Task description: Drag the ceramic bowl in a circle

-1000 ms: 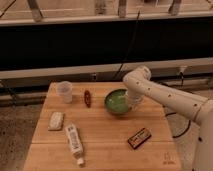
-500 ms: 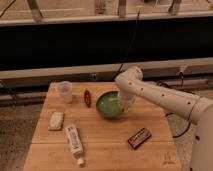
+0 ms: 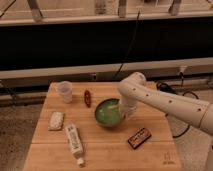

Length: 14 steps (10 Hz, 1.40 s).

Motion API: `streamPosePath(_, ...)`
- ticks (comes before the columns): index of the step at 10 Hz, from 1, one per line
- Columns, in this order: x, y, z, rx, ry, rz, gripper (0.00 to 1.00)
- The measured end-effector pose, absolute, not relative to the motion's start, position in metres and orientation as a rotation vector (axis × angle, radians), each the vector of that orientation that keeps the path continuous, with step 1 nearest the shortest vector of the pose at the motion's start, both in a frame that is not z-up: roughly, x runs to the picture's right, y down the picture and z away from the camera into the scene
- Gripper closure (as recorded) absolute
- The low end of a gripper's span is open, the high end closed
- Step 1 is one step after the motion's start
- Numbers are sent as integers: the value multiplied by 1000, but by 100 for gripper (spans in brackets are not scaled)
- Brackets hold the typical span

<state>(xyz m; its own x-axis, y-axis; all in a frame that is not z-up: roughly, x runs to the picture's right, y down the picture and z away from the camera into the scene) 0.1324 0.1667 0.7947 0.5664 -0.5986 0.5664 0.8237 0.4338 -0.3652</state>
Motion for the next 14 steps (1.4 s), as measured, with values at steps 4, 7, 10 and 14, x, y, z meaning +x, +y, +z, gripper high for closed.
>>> streamPosePath(4,204,171,790,-710,-322,-823,100)
streamPosePath(7,247,158,803,-731,-245,-737,100)
streamPosePath(10,265,133,833,-752,-191,-673,100)
streamPosePath(14,247,112,858,-760,-170,-683,100)
